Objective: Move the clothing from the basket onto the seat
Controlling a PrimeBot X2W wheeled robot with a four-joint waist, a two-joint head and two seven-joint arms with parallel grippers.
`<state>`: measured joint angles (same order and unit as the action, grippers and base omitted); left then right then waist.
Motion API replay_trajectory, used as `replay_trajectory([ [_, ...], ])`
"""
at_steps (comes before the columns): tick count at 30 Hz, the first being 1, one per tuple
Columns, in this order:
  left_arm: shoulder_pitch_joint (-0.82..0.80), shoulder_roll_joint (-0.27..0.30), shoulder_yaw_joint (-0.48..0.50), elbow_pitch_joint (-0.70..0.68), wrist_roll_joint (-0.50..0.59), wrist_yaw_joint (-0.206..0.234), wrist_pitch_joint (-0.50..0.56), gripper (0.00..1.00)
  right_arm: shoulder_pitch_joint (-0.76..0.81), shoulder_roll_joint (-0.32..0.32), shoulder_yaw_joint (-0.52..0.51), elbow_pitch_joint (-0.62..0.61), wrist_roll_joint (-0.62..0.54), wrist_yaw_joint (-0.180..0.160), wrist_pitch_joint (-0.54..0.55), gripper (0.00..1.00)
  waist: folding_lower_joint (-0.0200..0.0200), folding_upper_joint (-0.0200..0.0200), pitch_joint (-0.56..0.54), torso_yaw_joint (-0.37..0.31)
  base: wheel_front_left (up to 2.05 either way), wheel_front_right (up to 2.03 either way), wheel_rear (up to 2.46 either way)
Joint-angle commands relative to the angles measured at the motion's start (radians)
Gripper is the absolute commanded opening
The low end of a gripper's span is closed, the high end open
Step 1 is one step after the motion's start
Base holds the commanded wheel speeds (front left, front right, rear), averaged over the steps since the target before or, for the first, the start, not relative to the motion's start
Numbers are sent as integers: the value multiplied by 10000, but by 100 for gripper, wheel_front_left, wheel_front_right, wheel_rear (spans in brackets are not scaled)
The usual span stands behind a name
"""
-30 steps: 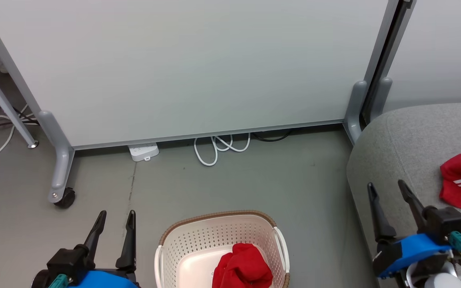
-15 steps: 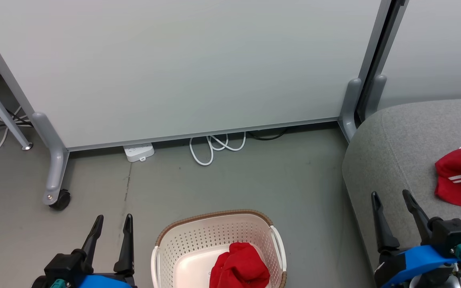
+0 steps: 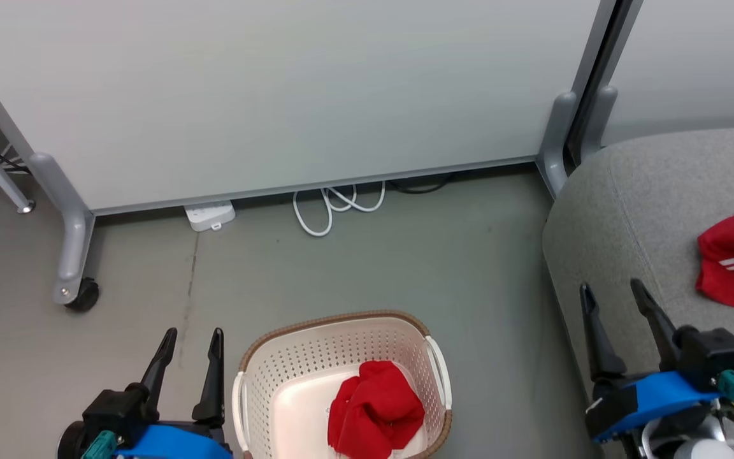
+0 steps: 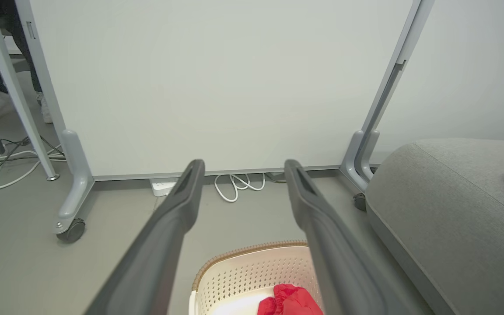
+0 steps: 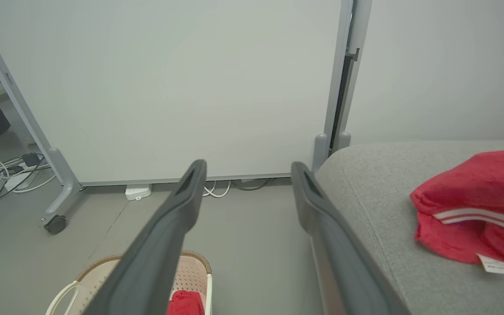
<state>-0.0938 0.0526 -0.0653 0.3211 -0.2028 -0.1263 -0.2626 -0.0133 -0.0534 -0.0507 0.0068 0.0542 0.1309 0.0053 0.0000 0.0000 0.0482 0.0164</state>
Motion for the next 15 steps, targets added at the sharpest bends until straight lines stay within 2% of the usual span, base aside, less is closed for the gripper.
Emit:
replay_trajectory([
  [1, -297, 26, -66, 44, 78, -38, -34, 100, -426, 31, 106, -106, 2, -3, -47, 100, 0, 0, 588, -250, 0, 0, 0],
  [7, -1142, 323, -729, 768, 329, -46, -34, 100, -1733, -22, 701, -289, -42, -3, -175, 100, 0, 0, 2390, -956, 0, 0, 0],
  [15, -3049, 1088, -2361, 3006, 122, -41, -12, 100, -3388, -12, 1339, -32, 99, -3, -702, 100, 0, 0, 4756, -2016, 0, 0, 0],
])
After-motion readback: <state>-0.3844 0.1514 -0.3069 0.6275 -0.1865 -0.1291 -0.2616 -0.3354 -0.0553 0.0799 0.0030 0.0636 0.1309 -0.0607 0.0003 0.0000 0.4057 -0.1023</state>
